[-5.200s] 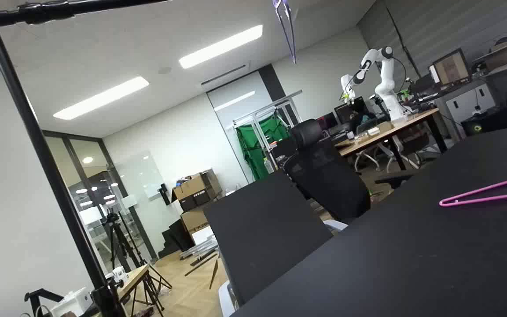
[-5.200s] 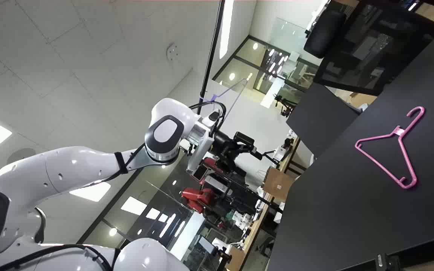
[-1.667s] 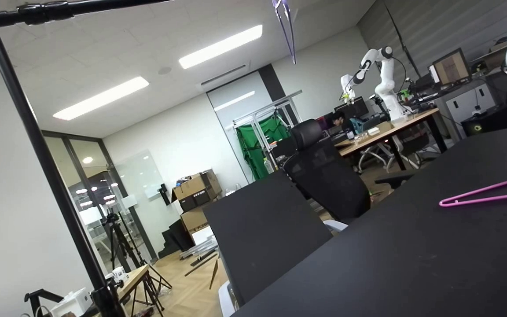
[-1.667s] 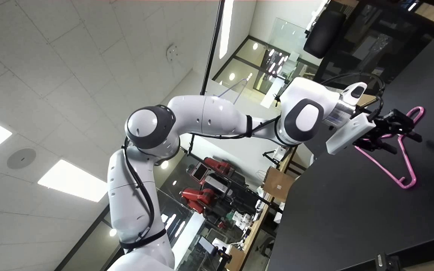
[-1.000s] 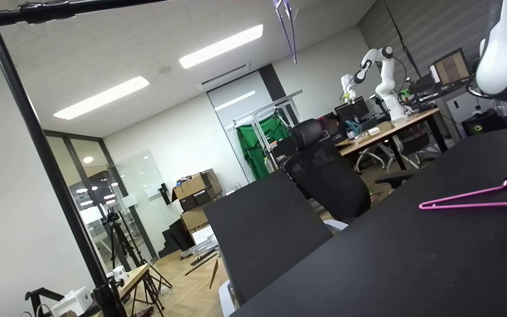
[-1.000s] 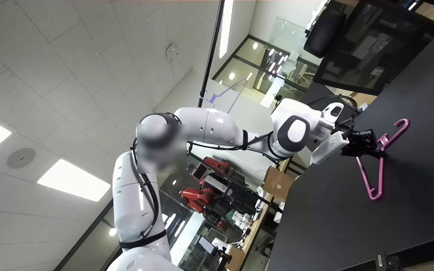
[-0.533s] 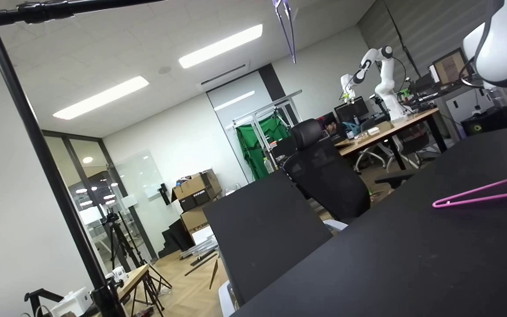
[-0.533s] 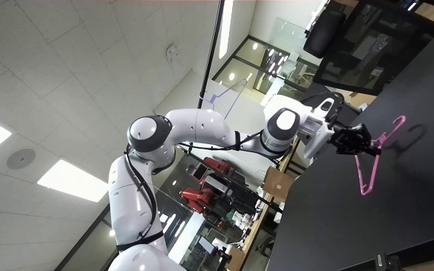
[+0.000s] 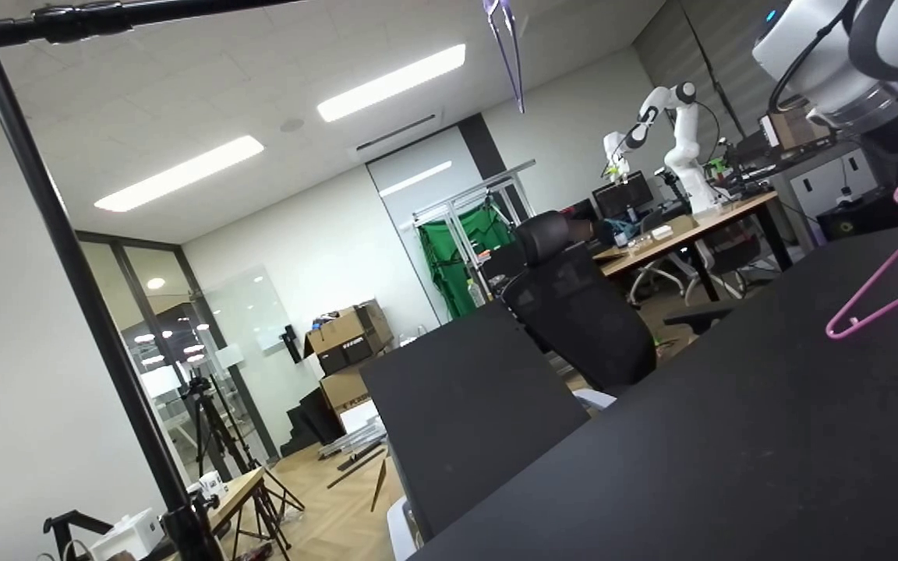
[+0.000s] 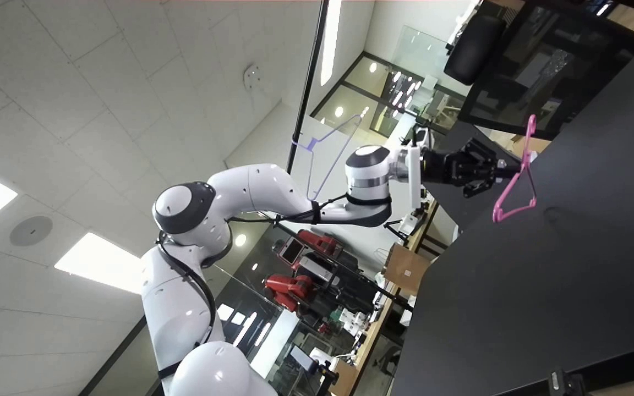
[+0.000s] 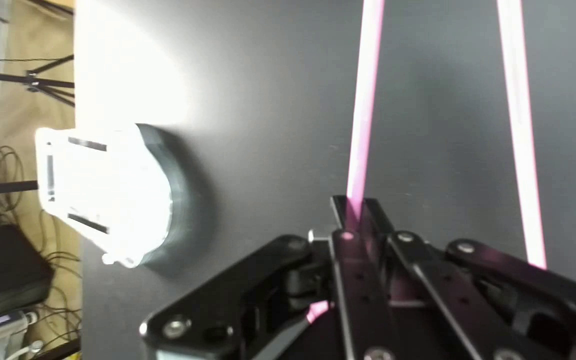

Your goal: Hang the pink coat hanger on the rod

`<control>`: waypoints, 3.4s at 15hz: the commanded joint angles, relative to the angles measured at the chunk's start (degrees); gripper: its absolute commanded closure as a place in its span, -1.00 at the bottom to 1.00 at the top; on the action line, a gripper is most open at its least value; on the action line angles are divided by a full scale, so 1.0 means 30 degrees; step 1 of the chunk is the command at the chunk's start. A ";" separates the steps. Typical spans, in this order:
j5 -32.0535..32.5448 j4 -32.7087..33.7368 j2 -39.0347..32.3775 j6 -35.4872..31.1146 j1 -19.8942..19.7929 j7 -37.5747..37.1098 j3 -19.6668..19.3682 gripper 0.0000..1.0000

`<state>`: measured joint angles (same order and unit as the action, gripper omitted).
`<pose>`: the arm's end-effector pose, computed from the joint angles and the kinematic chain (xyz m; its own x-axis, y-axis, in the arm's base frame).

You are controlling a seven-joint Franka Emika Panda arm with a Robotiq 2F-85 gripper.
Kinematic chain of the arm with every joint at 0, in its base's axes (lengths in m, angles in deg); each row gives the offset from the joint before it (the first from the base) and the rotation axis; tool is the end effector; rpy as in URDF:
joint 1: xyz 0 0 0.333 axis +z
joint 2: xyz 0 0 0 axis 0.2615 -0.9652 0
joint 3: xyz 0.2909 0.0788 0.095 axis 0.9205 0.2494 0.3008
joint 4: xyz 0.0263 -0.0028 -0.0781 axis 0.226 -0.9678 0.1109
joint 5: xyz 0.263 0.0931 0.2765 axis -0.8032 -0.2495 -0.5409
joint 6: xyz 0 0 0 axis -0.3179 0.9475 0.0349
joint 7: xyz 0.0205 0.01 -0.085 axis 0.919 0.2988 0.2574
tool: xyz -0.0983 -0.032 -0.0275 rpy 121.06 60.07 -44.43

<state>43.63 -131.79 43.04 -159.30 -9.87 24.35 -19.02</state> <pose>0.5610 -0.2031 0.2106 0.9844 0.0548 -0.1670 0.1342 -0.8478 0.5131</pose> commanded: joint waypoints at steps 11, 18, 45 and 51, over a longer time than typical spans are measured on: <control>1.9031 0.2694 0.4902 0.1806 -0.3294 -0.4411 0.1842 0.96; 1.9222 0.2806 0.5384 0.1893 -0.4302 -0.4265 0.3258 0.83; 2.6186 0.5656 0.4289 1.7103 -0.3266 -1.5500 0.7122 0.96; 2.5954 0.5765 0.4380 1.6248 -0.3341 -1.4509 0.7243 0.83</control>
<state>121.46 -114.51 56.16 -110.69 -19.61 -19.28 2.32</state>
